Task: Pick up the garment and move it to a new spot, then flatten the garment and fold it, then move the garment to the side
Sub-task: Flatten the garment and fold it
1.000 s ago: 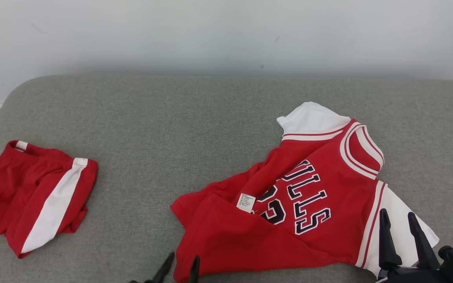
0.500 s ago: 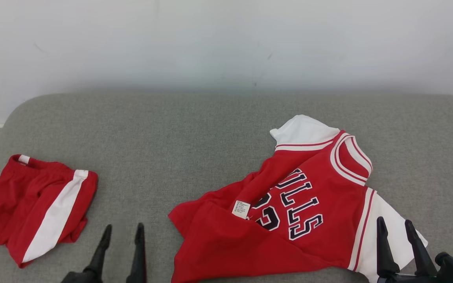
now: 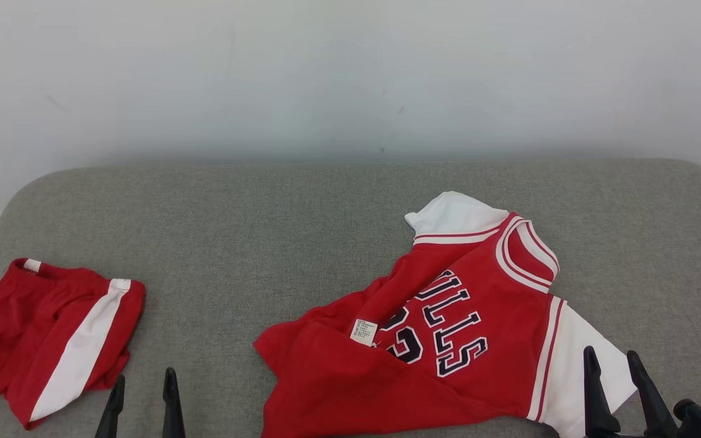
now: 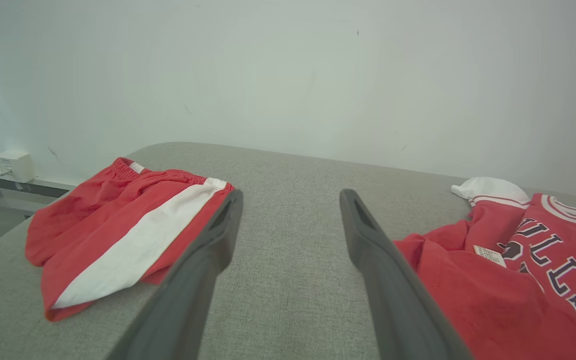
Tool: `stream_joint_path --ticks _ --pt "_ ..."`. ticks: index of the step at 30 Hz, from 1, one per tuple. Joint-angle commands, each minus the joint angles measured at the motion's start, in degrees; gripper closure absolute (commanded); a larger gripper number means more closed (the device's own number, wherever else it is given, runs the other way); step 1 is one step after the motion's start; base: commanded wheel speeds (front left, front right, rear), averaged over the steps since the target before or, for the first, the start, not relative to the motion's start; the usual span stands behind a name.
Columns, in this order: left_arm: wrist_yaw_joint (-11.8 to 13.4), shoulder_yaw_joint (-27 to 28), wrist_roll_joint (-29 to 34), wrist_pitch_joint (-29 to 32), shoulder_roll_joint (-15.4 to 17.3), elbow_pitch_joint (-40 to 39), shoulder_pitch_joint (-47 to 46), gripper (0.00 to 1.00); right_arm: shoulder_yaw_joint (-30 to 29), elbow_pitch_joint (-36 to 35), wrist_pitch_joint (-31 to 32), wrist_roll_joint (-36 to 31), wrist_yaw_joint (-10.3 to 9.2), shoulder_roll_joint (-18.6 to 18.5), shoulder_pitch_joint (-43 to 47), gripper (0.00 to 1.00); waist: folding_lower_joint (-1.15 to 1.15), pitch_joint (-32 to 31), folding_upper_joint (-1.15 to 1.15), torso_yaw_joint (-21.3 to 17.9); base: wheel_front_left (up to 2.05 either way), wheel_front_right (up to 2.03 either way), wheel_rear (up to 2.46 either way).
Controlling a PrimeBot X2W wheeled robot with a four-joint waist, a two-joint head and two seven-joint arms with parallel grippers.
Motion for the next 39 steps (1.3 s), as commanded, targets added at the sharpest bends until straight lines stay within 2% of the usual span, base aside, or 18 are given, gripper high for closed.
stream_joint_path --ticks 1,9,15,24,30,37,38,39 --pt "-0.48 0.44 0.69 -0.19 -0.39 0.05 0.44 0.00 -0.14 0.19 -0.02 0.52 -0.12 -0.37 0.40 0.00 0.00 -0.02 0.00 -0.04 0.00 0.00 0.00" --pt "-3.90 -2.27 3.10 -0.19 -1.07 3.79 -5.78 0.00 0.49 0.48 -0.02 0.17 -0.12 -0.27 -0.70 0.00 0.00 0.92 0.00 -0.53 0.00 0.00 0.00" --pt "-5.53 -6.12 2.27 -0.04 -0.28 12.55 -15.10 0.00 1.37 1.48 0.00 0.62 -0.12 -0.57 -1.86 0.00 0.00 2.95 0.00 -2.63 0.00 0.00 0.00" --pt "-5.90 -13.45 -0.17 2.27 0.95 24.99 -25.75 0.00 1.56 2.70 -0.01 1.29 -0.12 -0.25 -4.01 0.00 0.00 6.33 0.00 -6.76 0.00 0.00 0.00" --pt "-5.93 -18.04 -3.34 3.92 1.79 30.77 -27.93 0.00 1.12 2.83 -0.01 1.39 -0.12 -0.04 -4.86 0.00 0.00 7.51 0.00 -8.18 0.00 0.00 0.00" --pt "-5.95 -20.58 -6.35 5.57 2.26 36.19 -29.49 0.00 0.97 2.64 -0.02 1.26 -0.12 -0.07 -5.63 0.00 0.00 8.30 0.00 -8.89 0.00 0.00 0.00" --pt "-5.94 -20.94 -6.78 5.31 2.30 36.48 -29.90 0.21 0.91 2.52 -0.02 1.21 -0.12 -0.10 -5.68 0.00 0.00 8.37 0.00 -8.92 0.00 0.00 0.00" --pt "-5.94 -21.51 -6.98 4.83 2.29 36.56 -30.26 0.66 0.82 2.39 -0.01 1.15 -0.12 -0.11 -5.66 0.00 0.00 8.43 0.00 -8.92 0.00 0.00 0.00"
